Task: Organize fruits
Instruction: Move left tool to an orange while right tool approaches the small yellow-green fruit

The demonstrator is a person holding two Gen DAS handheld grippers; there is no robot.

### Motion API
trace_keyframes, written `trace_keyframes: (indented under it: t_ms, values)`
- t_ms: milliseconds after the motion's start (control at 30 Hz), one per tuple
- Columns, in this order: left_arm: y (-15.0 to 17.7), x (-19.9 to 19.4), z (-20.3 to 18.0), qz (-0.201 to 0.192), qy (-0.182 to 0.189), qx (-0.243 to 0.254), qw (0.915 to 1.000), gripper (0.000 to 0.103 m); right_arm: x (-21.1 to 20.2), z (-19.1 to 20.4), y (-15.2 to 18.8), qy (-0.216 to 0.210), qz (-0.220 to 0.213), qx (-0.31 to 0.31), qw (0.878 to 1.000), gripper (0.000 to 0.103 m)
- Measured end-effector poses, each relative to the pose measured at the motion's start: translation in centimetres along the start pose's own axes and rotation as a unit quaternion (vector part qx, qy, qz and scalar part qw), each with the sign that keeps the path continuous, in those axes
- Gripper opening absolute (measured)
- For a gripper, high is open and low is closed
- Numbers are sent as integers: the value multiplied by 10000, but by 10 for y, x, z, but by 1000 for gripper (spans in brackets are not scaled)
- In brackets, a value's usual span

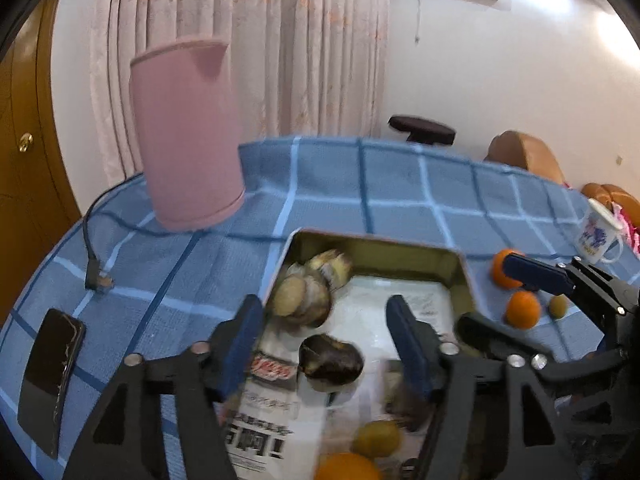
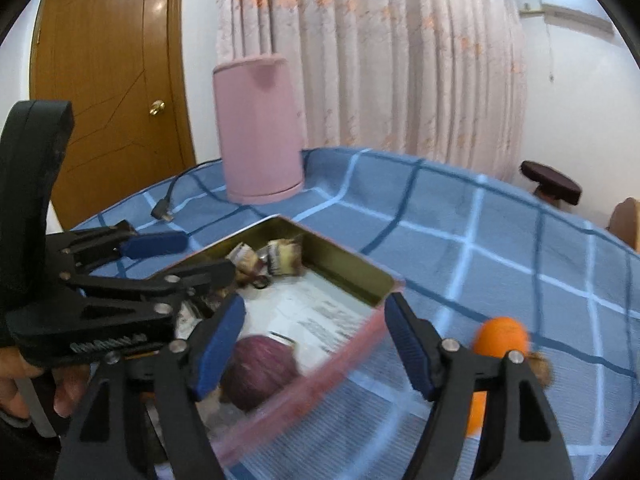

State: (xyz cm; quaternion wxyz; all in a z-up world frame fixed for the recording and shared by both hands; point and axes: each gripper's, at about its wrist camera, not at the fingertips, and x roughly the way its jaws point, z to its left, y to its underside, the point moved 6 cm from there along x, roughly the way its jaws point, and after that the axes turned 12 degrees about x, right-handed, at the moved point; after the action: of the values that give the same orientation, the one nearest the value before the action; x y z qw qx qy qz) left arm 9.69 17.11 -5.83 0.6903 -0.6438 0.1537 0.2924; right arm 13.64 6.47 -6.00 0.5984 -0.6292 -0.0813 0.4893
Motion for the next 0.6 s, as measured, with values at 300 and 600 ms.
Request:
trace_keyframes:
  t_ms: [300, 600]
  values:
    - [-21, -6, -74, -208, 597, 380, 9973, 68, -63, -103, 0, 1131, -318, 652, 9909, 79]
    - [-29, 5, -136, -163, 847, 862, 9925, 68, -68, -156, 22, 1624, 107, 1095, 9806, 66]
